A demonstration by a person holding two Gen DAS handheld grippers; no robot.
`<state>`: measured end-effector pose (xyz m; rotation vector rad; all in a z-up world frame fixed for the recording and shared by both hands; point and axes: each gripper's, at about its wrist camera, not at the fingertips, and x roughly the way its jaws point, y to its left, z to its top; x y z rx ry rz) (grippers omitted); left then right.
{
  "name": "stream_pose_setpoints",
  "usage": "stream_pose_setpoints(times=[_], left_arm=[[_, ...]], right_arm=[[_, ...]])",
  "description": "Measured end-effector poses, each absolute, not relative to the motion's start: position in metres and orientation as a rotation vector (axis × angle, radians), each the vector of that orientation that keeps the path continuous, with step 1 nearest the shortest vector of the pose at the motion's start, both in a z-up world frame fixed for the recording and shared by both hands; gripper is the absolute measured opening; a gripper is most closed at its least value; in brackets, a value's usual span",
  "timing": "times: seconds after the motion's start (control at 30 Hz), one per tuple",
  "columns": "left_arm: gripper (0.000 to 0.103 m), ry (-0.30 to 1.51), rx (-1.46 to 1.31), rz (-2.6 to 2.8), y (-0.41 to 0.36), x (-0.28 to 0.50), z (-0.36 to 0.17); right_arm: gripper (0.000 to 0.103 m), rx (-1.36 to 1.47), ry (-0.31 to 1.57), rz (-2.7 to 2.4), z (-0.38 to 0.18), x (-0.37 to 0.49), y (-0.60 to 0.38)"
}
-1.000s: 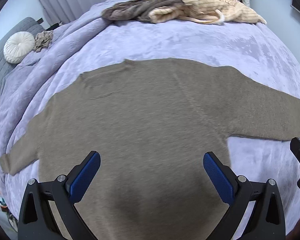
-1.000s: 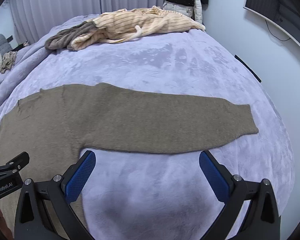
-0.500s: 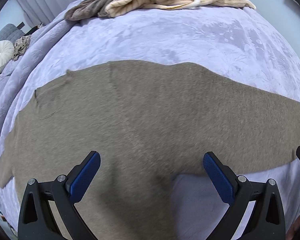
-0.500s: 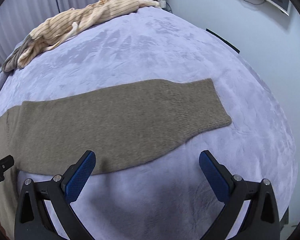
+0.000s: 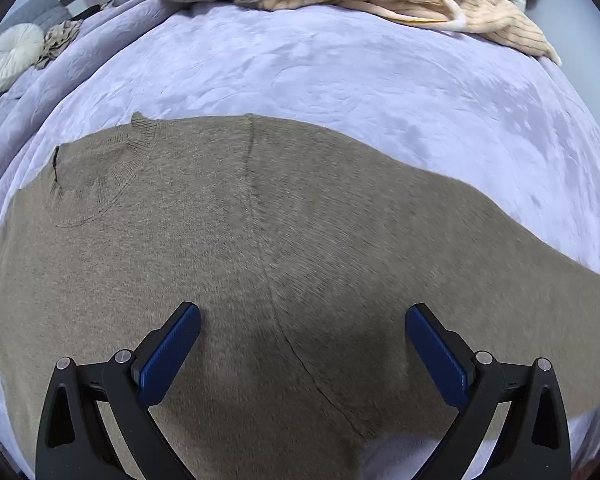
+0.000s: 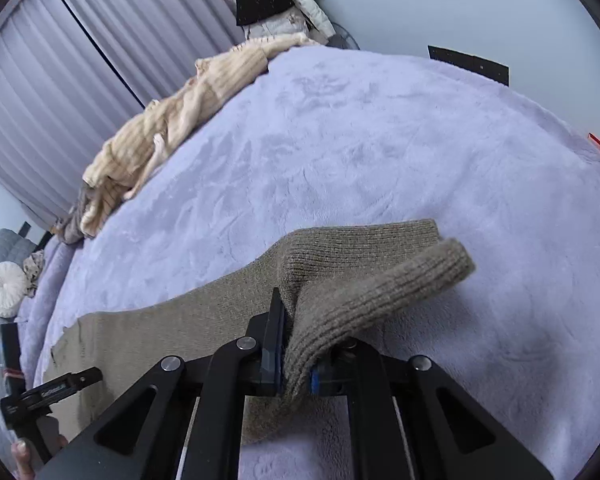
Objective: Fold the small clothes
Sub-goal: 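Lower the right gripper onto a sweater sleeve cuff and close it, then carry the held sleeve across the sweater body and open the right gripper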
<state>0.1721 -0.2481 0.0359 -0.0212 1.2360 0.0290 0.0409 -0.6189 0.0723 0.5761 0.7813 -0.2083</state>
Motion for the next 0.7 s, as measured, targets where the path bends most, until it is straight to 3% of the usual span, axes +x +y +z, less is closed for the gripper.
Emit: stream_pose_setpoints(times=[0.23, 0.7], left_arm=[[0.103, 1.21, 0.191, 0.019, -0.282, 0.176, 0.028], [0.103, 1.232, 0.042, -0.031, -0.179, 0.114, 0.045]], right_arm=[[0.01, 0.463, 0.8, -0.296, 0.078, 0.028, -0.6], [0.01, 0.245, 0.774, -0.336, 0.155, 0.044, -0.519]])
